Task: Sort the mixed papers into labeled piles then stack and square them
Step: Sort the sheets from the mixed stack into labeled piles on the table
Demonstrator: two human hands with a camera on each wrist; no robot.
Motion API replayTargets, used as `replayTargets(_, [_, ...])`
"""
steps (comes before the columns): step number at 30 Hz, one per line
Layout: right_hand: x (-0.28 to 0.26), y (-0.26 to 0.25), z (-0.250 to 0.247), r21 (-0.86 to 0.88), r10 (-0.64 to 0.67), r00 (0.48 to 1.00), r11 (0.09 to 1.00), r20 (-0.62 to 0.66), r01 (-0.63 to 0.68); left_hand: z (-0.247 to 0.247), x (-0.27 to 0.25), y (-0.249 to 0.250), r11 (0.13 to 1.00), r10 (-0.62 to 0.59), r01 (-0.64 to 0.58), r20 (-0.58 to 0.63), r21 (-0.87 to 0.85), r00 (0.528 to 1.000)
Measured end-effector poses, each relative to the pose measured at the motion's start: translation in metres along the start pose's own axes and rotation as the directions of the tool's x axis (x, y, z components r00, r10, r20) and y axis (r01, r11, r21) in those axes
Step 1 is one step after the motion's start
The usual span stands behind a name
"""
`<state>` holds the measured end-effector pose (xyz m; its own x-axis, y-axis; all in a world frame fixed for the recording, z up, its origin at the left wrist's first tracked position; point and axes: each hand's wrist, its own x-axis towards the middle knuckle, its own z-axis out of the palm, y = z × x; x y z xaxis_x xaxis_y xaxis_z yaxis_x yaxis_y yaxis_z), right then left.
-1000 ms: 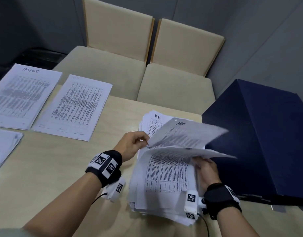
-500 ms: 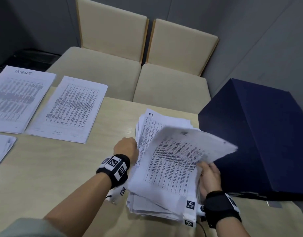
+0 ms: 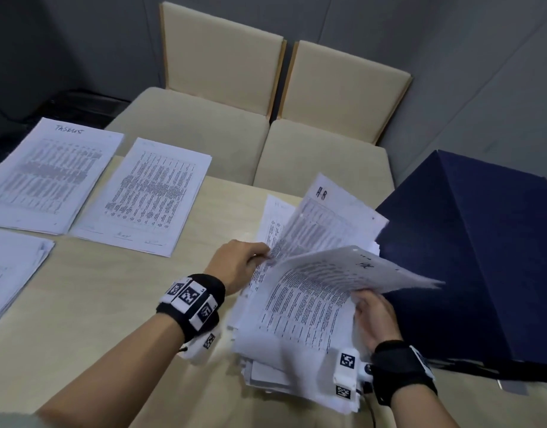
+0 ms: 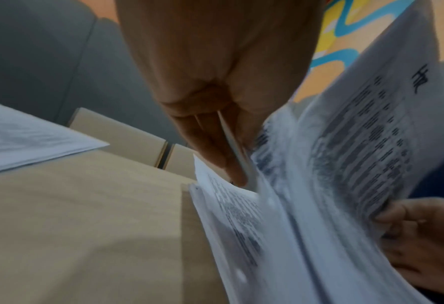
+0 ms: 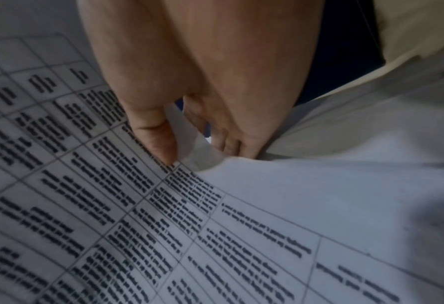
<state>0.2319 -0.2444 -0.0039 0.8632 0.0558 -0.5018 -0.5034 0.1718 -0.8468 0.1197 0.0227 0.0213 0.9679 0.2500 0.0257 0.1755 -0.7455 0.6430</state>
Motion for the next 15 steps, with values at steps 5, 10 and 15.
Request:
replayTargets(5, [0.002, -0.004, -0.002, -0.050, 0.022, 1.000, 0.999, 0.005, -0.021, 0.011, -0.005, -0.005, 0.925, -0.177, 0.191, 0.074, -0.328, 0.981])
replayTargets(10, [0.006, 0.003, -0.007, 0.026, -0.049, 0.997, 0.998, -0.062, 0.051, 0.024, 0.004, -0.015, 0.854, -0.516, 0.513, -0.010, -0.084, 0.857])
replayTargets(15, [0.001, -0.002, -0.009, 0.022, -0.019, 1.000, 1.000, -0.022, 0.020, 0.022, 0.005, -0.011, 0.936, -0.277, 0.281, 0.052, -0.211, 0.960])
